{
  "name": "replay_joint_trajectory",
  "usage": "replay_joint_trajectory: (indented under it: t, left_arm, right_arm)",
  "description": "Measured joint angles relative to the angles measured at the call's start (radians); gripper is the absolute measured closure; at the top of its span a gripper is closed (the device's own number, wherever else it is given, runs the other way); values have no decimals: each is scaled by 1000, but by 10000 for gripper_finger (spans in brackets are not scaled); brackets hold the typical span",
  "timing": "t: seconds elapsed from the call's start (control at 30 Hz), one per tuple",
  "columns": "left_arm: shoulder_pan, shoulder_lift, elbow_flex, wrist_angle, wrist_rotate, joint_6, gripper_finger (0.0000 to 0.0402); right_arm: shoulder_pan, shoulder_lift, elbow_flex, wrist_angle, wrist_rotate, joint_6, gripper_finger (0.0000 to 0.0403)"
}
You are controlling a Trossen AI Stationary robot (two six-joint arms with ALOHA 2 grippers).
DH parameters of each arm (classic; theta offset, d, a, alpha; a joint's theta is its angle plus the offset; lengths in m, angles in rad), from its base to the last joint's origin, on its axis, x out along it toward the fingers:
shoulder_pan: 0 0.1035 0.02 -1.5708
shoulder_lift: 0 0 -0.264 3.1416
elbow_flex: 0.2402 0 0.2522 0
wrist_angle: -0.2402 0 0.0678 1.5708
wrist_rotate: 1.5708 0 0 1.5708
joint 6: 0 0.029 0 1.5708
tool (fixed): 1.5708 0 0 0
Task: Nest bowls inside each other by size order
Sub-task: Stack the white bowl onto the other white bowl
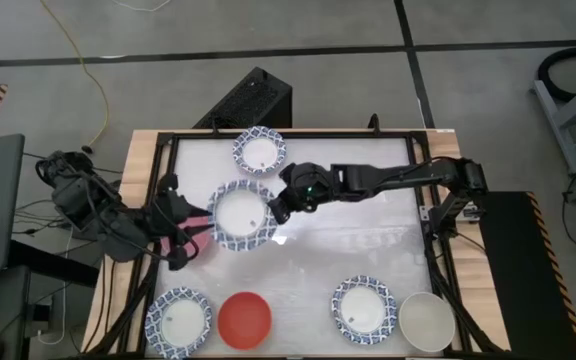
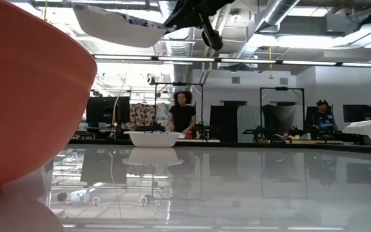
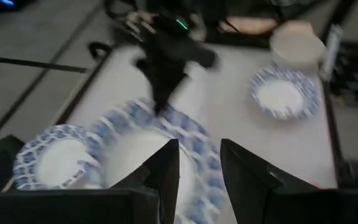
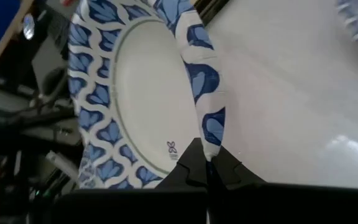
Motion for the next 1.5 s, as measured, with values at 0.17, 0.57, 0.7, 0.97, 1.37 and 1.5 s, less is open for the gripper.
replay_joint_trajectory:
  t: [0.17, 0.57, 0.7, 0.97, 1.37, 1.5]
  left_arm:
    - [-2, -6, 0, 74, -58, -27, 294]
    - [-6, -45, 0, 138, -32, -19, 294]
    - [-7, -48, -1, 87, 62, -27, 294]
    - [-92, -69, -1, -283, 305, -465, 294]
    - [-267, -91, -191, -363, 276, -726, 294]
    - [-276, -91, -270, -361, 315, -763, 294]
  right_arm:
    - [53, 95, -1, 113, -119, 19, 398]
    - [134, 343, 109, 417, -310, 103, 398]
    - [176, 446, 289, 394, -310, 89, 398]
    - [240, 695, 735, 192, -179, 51, 398]
    - [259, 813, 846, 164, -174, 110, 398]
    - [258, 823, 847, 178, -173, 90, 398]
